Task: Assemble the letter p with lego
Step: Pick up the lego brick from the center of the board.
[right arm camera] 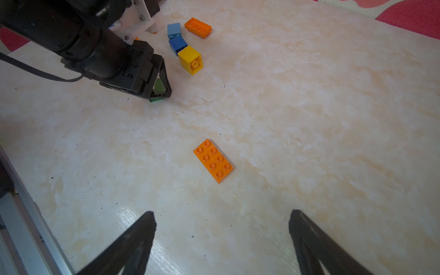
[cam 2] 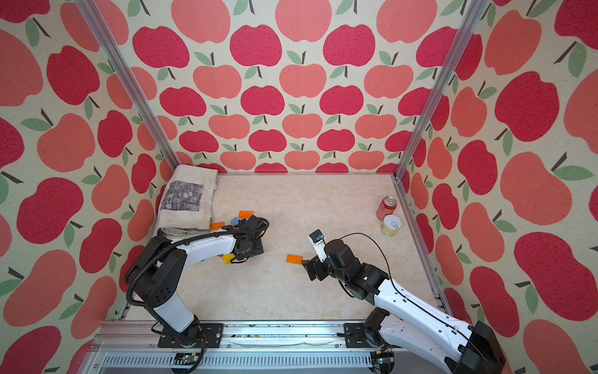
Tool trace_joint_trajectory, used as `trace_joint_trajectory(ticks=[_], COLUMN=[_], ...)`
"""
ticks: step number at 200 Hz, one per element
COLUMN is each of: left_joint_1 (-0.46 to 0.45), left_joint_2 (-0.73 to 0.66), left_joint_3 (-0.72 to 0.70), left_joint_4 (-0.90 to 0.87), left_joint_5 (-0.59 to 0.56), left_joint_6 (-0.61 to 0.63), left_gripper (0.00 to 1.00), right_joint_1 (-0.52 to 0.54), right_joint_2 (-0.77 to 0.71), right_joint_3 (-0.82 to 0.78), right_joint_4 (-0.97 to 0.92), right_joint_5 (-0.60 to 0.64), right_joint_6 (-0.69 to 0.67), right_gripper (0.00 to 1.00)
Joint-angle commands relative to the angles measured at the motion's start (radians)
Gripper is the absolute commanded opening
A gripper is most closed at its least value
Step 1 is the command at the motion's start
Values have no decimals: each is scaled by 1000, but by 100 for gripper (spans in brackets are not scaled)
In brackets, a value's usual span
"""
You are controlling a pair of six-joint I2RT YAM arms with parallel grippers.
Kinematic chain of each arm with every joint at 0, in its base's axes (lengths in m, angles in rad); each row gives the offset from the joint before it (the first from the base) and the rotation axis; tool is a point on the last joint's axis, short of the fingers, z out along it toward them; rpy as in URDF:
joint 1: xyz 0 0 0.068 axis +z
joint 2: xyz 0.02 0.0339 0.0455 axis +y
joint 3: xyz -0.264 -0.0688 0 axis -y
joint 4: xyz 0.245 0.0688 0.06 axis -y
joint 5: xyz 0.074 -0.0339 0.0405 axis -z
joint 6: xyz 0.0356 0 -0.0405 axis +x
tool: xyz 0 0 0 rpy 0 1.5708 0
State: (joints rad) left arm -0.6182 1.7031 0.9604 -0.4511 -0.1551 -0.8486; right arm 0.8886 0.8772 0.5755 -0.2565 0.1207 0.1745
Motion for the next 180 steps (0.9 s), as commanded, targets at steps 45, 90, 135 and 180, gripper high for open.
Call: trace_joint_trajectory(ticks=[45, 90, 135, 180], left_joint_1=[3, -17, -49, -42], left_joint_2=[102, 78, 27, 59], left_joint_3=[61, 49, 29, 21], left_joint_4=[7, -22, -76, -30], left_joint_5=[-36, -67, -84, -43], left_joint_6=[41, 71, 65, 65], left_gripper=[43, 45, 55, 38], right_joint_1=[-5, -5, -5, -5], right_joint_2=[23, 18, 25, 35], right_joint_3=[-3, 6, 12, 21], right_joint_4=[14, 13, 20, 16], right_joint_5=[-17, -4, 4, 10], right_joint_6=[22, 46, 64, 74], right_gripper=[92, 92, 92, 92])
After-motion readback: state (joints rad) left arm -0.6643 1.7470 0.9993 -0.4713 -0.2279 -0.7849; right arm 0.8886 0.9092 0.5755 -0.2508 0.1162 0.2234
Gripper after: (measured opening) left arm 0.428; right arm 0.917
